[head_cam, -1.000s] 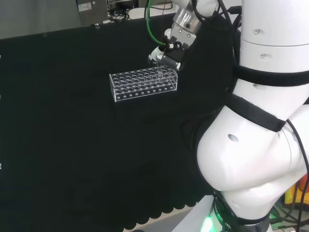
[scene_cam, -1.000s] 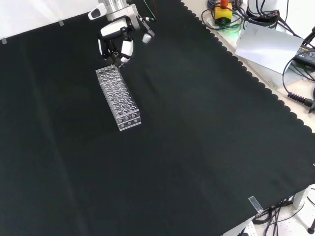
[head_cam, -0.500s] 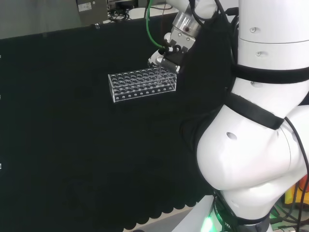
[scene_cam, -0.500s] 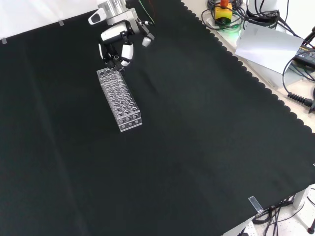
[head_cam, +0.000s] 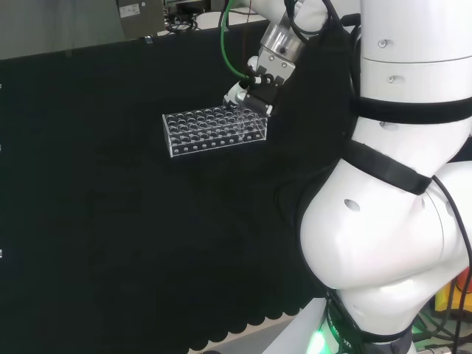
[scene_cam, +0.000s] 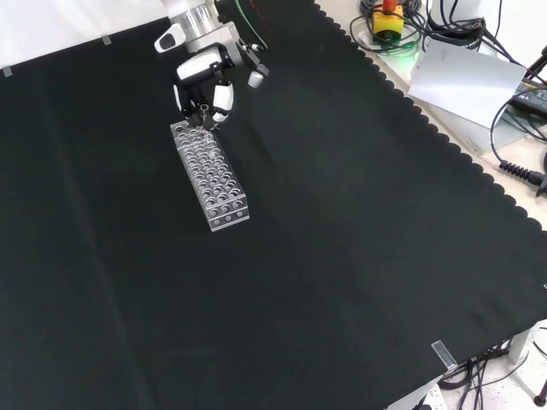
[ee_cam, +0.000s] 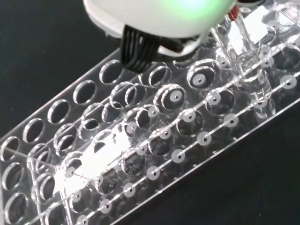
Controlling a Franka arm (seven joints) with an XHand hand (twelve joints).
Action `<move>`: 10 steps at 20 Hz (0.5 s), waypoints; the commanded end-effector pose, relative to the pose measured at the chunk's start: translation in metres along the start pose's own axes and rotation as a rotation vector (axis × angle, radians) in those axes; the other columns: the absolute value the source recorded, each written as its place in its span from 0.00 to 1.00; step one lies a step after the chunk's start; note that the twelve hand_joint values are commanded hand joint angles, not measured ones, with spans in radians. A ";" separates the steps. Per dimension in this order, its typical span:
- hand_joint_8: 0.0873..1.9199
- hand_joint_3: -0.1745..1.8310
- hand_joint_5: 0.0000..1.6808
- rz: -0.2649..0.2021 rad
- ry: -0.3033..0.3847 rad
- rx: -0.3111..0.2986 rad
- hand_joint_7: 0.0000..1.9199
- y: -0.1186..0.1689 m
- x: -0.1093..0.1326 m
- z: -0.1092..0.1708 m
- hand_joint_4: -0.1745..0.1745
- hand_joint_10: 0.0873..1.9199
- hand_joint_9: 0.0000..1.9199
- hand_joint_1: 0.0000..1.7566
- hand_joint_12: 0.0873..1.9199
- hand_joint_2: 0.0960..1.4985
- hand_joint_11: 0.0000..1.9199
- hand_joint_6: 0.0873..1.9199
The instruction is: Put the test tube back in the rack.
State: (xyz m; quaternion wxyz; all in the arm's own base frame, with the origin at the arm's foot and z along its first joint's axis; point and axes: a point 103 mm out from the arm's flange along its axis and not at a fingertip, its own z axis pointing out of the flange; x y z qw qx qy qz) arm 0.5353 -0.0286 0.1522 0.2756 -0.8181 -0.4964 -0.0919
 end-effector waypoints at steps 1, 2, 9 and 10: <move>0.25 0.44 0.79 0.004 0.000 0.013 0.89 0.000 -0.002 0.007 0.00 0.35 0.84 0.70 0.46 0.37 0.65 0.27; 0.25 0.44 0.79 0.005 0.001 0.015 0.89 0.000 -0.003 0.007 0.00 0.35 0.84 0.70 0.46 0.37 0.65 0.27; 0.26 0.45 0.79 -0.025 0.040 0.077 0.83 0.001 -0.003 0.005 0.00 0.35 0.84 0.72 0.47 0.36 0.65 0.27; 0.28 0.45 0.77 -0.036 0.046 0.102 0.76 0.002 -0.004 0.004 0.00 0.35 0.81 0.73 0.50 0.37 0.66 0.29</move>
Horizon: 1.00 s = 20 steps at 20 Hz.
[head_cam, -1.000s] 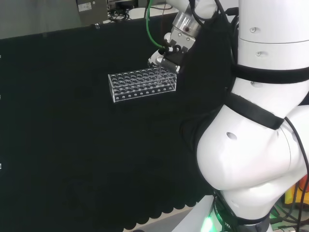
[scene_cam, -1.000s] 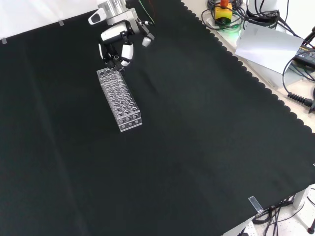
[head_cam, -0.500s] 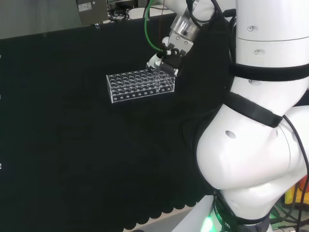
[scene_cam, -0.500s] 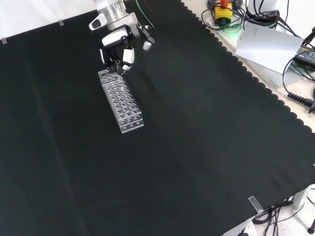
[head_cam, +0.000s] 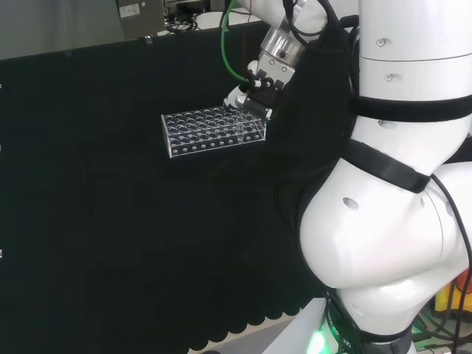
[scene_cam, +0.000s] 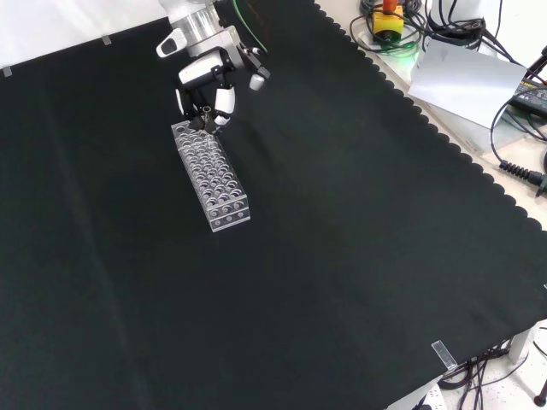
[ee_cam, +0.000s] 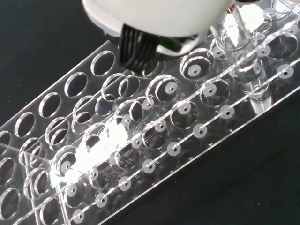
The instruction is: Put the test tube back in the rack.
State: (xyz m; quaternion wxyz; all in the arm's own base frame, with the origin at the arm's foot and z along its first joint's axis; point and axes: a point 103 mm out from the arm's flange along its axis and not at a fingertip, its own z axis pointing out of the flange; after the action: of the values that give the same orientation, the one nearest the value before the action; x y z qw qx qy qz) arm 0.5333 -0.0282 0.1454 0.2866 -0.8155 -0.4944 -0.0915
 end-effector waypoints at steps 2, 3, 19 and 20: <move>0.32 0.41 0.66 -0.055 0.041 0.124 0.69 0.002 0.000 -0.003 0.08 0.36 0.70 0.68 0.62 0.40 0.54 0.35; 0.34 0.44 0.57 -0.062 0.043 0.148 0.61 0.002 0.001 -0.003 0.15 0.38 0.62 0.65 0.67 0.36 0.47 0.35; 0.46 0.40 0.26 -0.218 0.103 0.066 0.16 -0.044 0.030 -0.106 0.56 0.48 0.22 0.56 0.78 0.31 0.16 0.28; 0.46 0.40 0.26 -0.228 0.104 0.053 0.16 -0.050 0.034 -0.116 0.56 0.48 0.22 0.56 0.78 0.31 0.16 0.28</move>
State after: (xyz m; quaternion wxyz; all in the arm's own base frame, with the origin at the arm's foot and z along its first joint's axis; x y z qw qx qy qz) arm 0.5357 -0.0401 0.2088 0.3470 -0.7520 -0.5473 -0.1209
